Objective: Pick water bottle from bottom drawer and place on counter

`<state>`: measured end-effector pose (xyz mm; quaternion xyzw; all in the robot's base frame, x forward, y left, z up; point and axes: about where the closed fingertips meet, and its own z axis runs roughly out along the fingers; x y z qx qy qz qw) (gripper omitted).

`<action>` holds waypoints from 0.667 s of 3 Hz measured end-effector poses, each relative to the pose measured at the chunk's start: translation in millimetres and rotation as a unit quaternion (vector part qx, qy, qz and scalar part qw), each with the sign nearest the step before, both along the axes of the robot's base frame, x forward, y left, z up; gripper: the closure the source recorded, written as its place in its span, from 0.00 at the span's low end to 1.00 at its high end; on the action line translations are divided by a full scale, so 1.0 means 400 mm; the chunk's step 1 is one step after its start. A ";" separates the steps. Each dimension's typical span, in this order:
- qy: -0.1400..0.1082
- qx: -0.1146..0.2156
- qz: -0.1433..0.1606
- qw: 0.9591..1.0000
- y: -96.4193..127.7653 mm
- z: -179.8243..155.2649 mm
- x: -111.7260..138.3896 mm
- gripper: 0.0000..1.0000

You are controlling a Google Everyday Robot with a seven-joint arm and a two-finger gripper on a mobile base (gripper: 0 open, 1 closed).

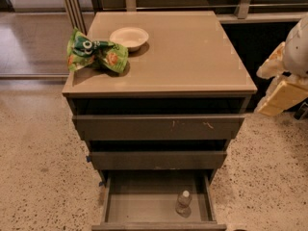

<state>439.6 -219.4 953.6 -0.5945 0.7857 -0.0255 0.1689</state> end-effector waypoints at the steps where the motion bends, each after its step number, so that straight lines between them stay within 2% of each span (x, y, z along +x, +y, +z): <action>1: 0.039 0.072 -0.018 0.996 -0.026 -0.235 -0.021 0.65; 2: 0.074 0.143 -0.046 0.986 -0.055 -0.480 -0.036 0.89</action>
Offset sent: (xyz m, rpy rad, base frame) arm -0.0215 -0.0434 -0.3189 0.4718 0.2507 -0.1756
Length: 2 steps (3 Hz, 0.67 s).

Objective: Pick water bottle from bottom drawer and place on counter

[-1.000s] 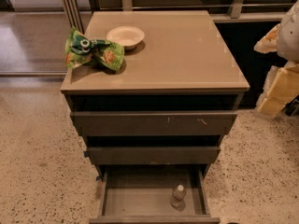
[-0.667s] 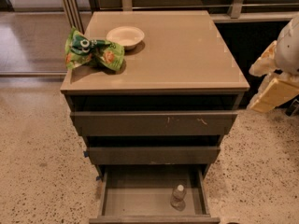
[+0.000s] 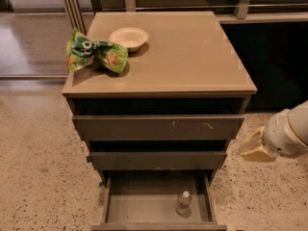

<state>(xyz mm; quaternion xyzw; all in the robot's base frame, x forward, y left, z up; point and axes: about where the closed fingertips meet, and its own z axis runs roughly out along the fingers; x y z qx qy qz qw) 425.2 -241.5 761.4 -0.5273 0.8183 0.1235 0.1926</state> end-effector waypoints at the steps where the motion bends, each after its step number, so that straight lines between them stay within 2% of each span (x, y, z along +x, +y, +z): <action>1: 0.010 0.011 -0.004 1.000 -0.003 -0.050 0.005 1.00; 2: 0.010 0.011 -0.004 1.000 -0.003 -0.049 0.005 1.00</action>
Offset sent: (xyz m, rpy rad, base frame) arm 0.0022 -0.0017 -0.0227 0.0258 0.0221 -0.0105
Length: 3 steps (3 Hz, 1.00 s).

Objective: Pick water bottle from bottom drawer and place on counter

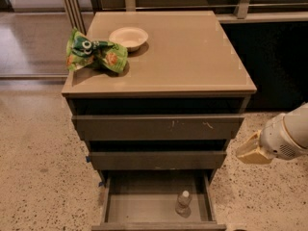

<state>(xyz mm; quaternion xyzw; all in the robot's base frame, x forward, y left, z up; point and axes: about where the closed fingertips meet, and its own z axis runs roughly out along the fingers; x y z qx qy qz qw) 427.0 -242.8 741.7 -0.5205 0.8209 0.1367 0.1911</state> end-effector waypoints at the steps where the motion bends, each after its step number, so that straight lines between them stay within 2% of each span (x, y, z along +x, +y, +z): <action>1: -0.012 -0.004 0.002 1.000 -0.020 -0.096 0.007 1.00; 2: -0.026 0.016 0.002 1.000 -0.049 -0.281 0.021 1.00; 3: -0.009 0.052 0.003 0.999 -0.071 -0.483 0.036 1.00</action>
Offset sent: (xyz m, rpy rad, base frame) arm 0.0180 -0.0381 -0.2662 0.1591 -0.0251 -0.0022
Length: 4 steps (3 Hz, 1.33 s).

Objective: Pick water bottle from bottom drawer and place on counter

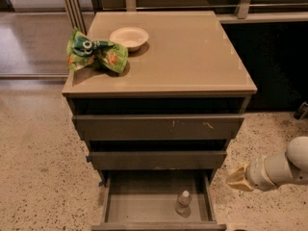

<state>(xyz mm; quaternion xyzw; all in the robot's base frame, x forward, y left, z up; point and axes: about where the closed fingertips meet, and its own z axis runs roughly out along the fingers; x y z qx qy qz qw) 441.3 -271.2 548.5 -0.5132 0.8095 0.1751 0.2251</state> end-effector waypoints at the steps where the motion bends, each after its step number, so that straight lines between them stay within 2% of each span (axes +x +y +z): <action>1: 0.036 0.026 -0.001 0.999 -0.020 -0.169 -0.007 1.00; 2: 0.049 0.036 -0.002 0.998 -0.011 -0.213 -0.018 1.00; 4: 0.011 0.063 0.017 0.998 -0.012 -0.362 -0.017 1.00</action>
Offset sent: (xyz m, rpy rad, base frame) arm -0.0022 -0.0071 -0.0606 0.0473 0.0641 -0.0015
